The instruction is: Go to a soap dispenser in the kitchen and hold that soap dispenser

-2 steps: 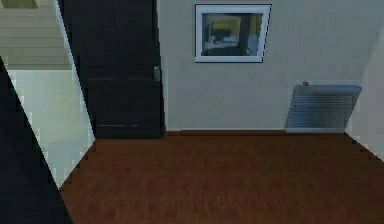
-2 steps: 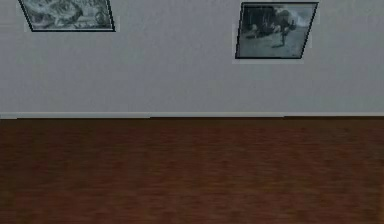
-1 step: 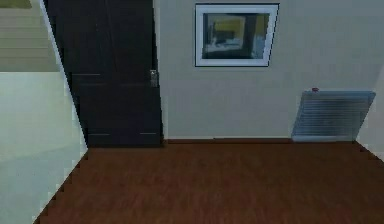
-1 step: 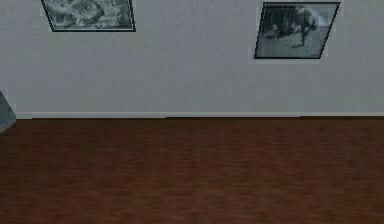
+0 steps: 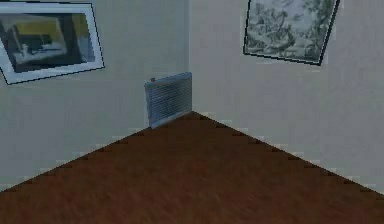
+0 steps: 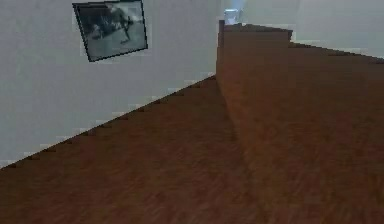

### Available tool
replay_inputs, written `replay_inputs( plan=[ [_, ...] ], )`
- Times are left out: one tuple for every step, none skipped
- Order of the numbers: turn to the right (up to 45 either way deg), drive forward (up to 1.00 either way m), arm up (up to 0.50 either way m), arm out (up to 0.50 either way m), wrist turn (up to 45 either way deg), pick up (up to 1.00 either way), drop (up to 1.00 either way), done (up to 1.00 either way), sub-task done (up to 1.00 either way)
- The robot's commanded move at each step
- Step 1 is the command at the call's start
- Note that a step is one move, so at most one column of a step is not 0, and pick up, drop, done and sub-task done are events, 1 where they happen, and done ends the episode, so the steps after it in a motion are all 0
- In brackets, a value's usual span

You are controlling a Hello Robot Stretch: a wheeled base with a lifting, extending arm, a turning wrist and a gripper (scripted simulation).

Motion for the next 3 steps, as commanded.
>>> replay_inputs(
  plan=[
    [42.0, 0.00, 0.00, 0.00, 0.0, 0.00, 0.00, 0.00, 0.00],
    [3.0, 0.00, 0.00, 0.00, 0.0, 0.00, 0.00, 0.00, 0.00],
    [0.0, 0.30, 0.00, 0.00, 0.0, 0.00, 0.00, 0.00, 0.00]
  ],
)
